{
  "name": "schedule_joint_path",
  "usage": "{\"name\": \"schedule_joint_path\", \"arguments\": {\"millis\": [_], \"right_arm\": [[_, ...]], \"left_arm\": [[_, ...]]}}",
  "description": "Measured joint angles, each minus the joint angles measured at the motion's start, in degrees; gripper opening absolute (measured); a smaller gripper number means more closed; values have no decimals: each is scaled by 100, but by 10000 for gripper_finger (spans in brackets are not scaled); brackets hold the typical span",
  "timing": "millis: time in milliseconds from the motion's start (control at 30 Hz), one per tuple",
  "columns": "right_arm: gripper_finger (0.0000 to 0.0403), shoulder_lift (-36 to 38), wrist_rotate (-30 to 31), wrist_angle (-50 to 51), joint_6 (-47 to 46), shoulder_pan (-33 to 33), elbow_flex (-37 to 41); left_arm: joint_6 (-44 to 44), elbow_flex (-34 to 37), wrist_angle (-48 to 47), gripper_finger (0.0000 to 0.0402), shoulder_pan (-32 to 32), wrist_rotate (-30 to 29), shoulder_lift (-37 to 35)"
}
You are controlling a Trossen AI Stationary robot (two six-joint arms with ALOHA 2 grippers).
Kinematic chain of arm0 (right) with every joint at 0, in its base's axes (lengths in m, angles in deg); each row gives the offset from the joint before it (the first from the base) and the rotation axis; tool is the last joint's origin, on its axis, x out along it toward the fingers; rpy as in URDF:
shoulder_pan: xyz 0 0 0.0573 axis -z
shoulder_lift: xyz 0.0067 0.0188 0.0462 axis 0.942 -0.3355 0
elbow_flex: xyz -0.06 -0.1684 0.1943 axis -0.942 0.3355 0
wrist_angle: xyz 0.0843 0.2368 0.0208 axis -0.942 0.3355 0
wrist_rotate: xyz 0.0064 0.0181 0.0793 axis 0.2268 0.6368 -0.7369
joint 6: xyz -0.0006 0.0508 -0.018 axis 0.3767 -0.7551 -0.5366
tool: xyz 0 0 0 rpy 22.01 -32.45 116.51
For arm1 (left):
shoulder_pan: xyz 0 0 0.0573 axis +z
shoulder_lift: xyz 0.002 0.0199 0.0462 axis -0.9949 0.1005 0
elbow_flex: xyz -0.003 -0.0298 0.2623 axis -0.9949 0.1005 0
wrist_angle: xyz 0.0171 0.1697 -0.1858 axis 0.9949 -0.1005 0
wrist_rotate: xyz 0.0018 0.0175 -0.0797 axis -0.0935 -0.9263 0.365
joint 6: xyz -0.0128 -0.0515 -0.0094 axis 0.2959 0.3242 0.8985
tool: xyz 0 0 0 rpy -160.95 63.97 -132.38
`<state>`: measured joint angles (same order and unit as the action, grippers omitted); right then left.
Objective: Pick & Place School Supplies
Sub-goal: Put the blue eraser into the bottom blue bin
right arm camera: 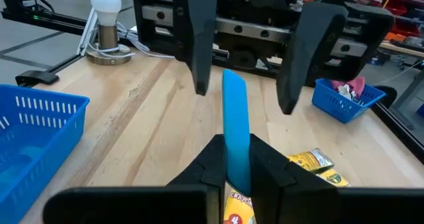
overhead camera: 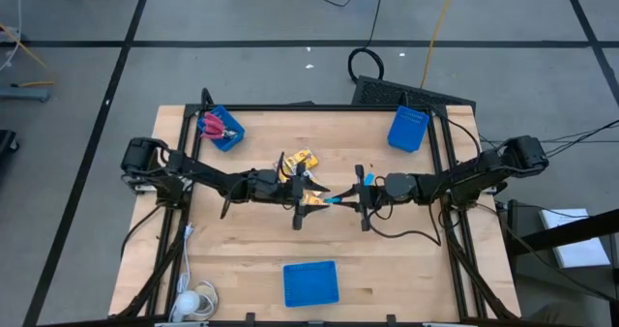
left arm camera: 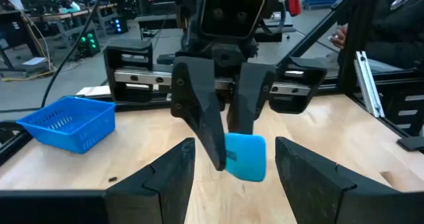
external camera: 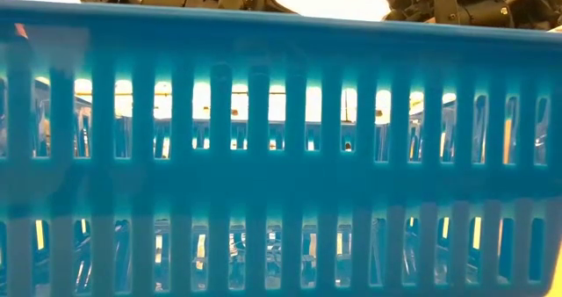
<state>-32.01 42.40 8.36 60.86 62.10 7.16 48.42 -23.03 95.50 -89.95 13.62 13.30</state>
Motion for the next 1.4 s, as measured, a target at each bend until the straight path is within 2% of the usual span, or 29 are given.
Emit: {"name": "schedule_joint_path", "arguments": {"millis": [300,633,867,1133,1400], "right_arm": [[26,0,-4,-86,0,4,0],[26,0,-4,-78,0,7,0],[26,-2,-6,-95,-2,8,2],[27,-4,-6,-95,-2,7,7],[27,-2,-8,-208,0,7,4]], "left_arm": [[46,0,-9,206,-2,-41,0],[360,2,147,93,-2,50,0],[339,2,138,50,0,50,-2],[350,2,44,48,0,50,-9],[363,11,-102,115,0,4,-2]]}}
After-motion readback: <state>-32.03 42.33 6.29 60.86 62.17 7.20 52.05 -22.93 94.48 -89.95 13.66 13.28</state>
